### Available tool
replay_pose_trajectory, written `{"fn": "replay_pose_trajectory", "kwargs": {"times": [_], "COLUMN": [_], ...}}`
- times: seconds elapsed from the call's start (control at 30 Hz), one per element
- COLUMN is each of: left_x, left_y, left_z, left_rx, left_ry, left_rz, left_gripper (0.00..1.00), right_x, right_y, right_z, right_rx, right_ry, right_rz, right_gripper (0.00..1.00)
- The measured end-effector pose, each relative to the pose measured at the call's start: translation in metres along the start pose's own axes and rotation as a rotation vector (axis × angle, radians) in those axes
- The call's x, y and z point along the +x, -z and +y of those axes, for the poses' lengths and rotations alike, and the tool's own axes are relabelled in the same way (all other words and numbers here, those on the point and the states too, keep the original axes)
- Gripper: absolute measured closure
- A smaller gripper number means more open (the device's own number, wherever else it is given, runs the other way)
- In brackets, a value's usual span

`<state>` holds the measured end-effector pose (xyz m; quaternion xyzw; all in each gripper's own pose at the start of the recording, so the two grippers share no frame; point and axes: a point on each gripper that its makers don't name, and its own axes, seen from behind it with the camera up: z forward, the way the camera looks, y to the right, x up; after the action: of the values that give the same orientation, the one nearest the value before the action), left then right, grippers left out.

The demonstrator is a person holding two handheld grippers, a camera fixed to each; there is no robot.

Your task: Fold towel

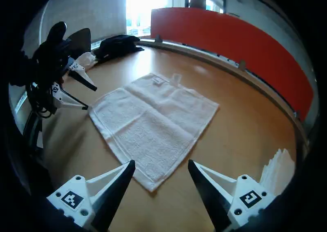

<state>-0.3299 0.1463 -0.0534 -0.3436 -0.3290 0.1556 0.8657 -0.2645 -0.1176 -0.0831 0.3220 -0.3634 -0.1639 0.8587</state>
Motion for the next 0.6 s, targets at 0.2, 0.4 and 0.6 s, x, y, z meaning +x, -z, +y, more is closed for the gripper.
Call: {"fn": "replay_pose_trajectory", "kwargs": {"times": [0.2, 0.4, 0.6], "left_x": [-0.011, -0.017, -0.019], "left_y": [-0.008, -0.012, -0.015], "left_z": [0.002, 0.005, 0.011], "left_rx": [-0.009, -0.022, -0.04], "left_ry": [0.001, -0.01, -0.012], "left_rz": [-0.026, -0.044, -0.054], "left_gripper": [0.05, 0.05, 0.05], "right_x": [-0.014, -0.023, -0.028], "right_y": [-0.007, -0.011, -0.014], "right_z": [-0.001, -0.002, -0.003], "right_rx": [0.011, 0.023, 0.035], "right_ry": [0.011, 0.018, 0.025], "right_rz": [-0.034, -0.058, -0.074], "right_gripper": [0.0, 0.0, 0.0]}}
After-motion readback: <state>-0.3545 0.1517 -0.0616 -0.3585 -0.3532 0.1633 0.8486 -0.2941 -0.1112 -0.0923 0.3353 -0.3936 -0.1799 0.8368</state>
